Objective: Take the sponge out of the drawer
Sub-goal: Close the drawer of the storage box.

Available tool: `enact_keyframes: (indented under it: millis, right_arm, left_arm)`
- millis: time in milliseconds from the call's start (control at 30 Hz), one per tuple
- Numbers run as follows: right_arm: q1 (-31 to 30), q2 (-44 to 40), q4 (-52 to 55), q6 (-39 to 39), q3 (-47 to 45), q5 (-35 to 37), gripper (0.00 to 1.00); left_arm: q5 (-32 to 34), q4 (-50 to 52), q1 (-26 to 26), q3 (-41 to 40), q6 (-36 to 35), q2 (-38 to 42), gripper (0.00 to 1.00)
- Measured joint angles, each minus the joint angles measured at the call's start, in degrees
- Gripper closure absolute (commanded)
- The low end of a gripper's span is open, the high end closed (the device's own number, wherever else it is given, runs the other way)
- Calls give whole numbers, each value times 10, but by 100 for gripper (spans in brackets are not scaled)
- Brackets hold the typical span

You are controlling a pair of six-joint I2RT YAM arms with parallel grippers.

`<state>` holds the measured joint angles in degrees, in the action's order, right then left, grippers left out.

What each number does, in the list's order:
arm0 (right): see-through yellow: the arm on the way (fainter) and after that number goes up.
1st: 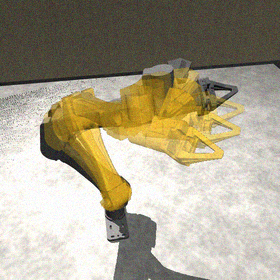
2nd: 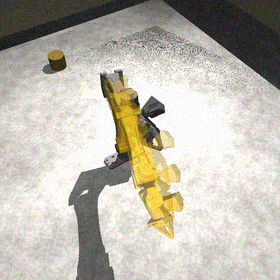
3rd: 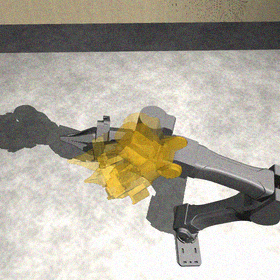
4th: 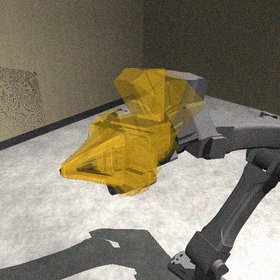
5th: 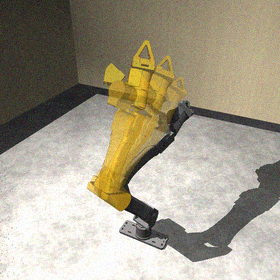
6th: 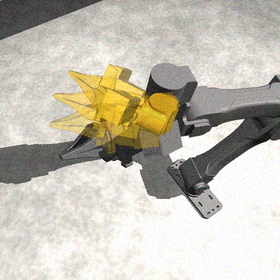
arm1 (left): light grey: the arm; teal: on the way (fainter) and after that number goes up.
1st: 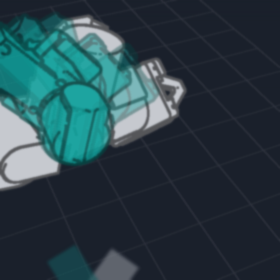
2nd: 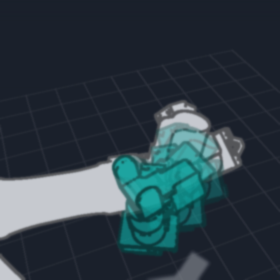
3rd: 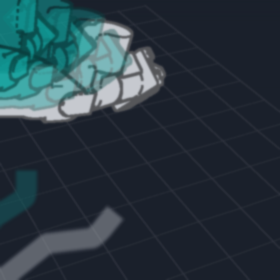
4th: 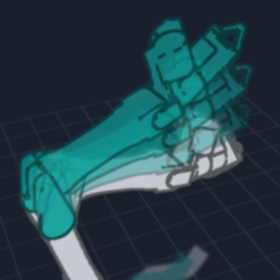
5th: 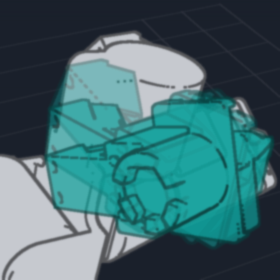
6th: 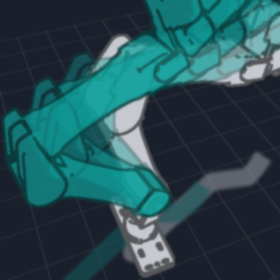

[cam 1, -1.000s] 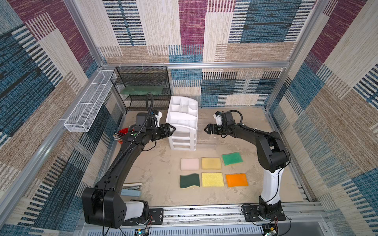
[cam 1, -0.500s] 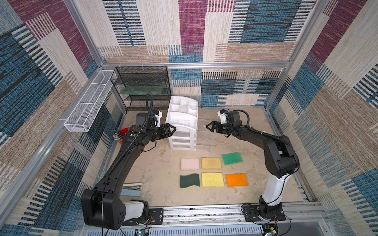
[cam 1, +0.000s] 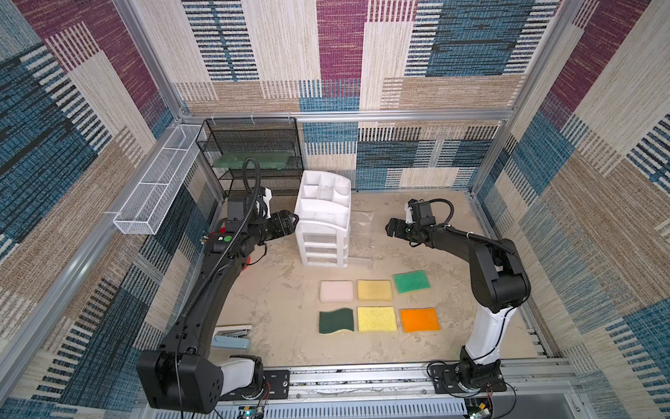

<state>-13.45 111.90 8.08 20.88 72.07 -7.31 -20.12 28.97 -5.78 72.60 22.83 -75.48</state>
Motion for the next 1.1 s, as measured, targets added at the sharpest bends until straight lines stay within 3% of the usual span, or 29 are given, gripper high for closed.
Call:
enact_keyframes:
  millis: [600,1100]
  right_arm:
    - [-86,87,3,-11,97,-28,5]
    - [-141,92,3,-17,99,-57,5]
  left_arm:
    - [-94,-35,0,-16,0,-27,22]
    - [-135,-53,-8,-19,0,-43,22]
